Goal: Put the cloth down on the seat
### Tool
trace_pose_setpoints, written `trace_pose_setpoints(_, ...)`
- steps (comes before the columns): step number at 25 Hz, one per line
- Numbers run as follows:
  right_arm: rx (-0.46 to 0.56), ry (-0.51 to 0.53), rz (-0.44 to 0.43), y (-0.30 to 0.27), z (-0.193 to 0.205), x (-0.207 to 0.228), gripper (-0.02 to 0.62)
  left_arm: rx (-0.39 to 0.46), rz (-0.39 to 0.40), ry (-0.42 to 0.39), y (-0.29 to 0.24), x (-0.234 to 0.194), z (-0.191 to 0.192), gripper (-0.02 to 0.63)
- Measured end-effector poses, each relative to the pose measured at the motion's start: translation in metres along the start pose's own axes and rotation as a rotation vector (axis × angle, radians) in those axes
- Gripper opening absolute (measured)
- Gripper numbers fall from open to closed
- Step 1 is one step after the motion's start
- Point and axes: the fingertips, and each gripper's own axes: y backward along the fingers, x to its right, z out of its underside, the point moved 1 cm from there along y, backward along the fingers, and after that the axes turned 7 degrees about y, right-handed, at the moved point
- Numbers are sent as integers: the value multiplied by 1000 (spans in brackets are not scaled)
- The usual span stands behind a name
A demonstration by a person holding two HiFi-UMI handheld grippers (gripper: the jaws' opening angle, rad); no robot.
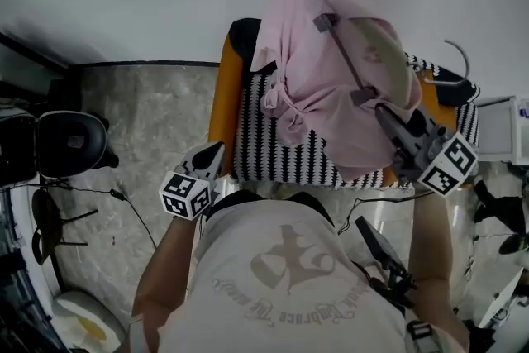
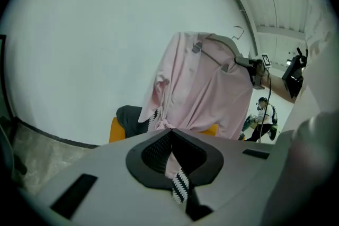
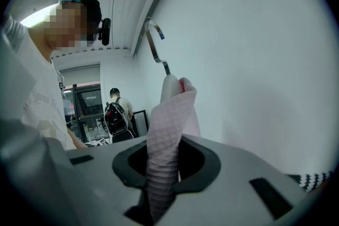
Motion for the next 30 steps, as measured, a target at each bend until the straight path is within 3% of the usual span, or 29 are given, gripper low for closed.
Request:
trace_pose_setpoints(8, -92, -37, 171, -25, 47, 8, 78, -60, 128, -42, -10, -23, -13, 11)
trace_pose_setpoints(15, -158, -87, 268, -33, 90, 13, 78, -96, 187, -51, -21, -31, -7, 11)
trace_pose_setpoints(30, -294, -212, 349, -25, 206, 46, 80, -202, 184, -48, -43, -15, 9, 11)
